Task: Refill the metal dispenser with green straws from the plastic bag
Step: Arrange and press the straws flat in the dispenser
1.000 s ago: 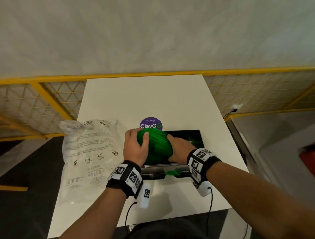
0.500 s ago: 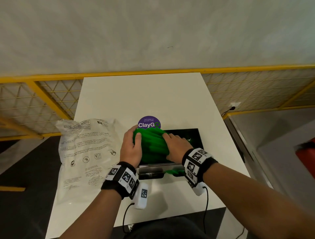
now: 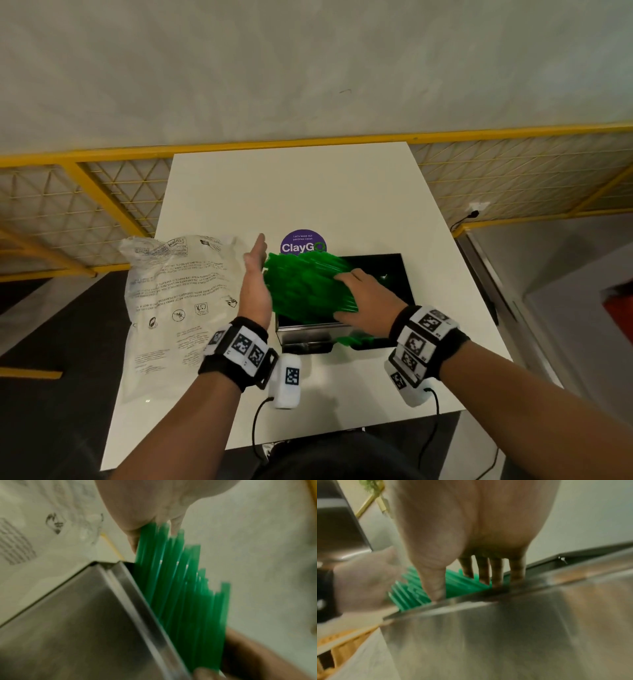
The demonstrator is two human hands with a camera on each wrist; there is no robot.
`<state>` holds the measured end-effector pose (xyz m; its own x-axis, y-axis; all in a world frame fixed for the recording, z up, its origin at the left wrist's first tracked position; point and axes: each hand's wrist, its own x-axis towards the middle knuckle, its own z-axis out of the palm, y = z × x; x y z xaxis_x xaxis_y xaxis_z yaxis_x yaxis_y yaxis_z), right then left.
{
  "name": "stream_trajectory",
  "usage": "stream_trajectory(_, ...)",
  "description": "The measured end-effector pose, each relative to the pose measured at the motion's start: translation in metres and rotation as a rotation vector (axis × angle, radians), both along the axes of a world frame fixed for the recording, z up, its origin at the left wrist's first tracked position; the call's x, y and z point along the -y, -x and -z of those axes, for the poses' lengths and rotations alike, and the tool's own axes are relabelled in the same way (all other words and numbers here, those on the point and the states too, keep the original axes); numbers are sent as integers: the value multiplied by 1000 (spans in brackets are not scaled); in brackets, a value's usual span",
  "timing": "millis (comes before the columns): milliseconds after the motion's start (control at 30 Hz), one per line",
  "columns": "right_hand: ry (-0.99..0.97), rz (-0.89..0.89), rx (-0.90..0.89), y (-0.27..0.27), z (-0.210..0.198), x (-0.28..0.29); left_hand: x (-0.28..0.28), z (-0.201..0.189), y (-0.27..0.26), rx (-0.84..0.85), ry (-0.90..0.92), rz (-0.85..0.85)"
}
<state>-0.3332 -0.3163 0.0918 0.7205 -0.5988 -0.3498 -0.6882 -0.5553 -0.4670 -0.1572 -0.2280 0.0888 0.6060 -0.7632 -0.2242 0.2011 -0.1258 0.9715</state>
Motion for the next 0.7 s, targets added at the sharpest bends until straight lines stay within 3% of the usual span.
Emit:
stream_trajectory(133,150,45,65,-5,2,-9,-3,1,-18,-49,33,10)
stream_trajectory(300,15,29,-1,-12,6,-13,-2,-3,-6,-178,6,155)
stream_trajectory(500,-196,41,-12,-28,10,-5,-3,-1,-9,-224,59,150)
stream_trajectory(700,-239,32,-83,-42,11,1,-3,7,-11,-203,90,146)
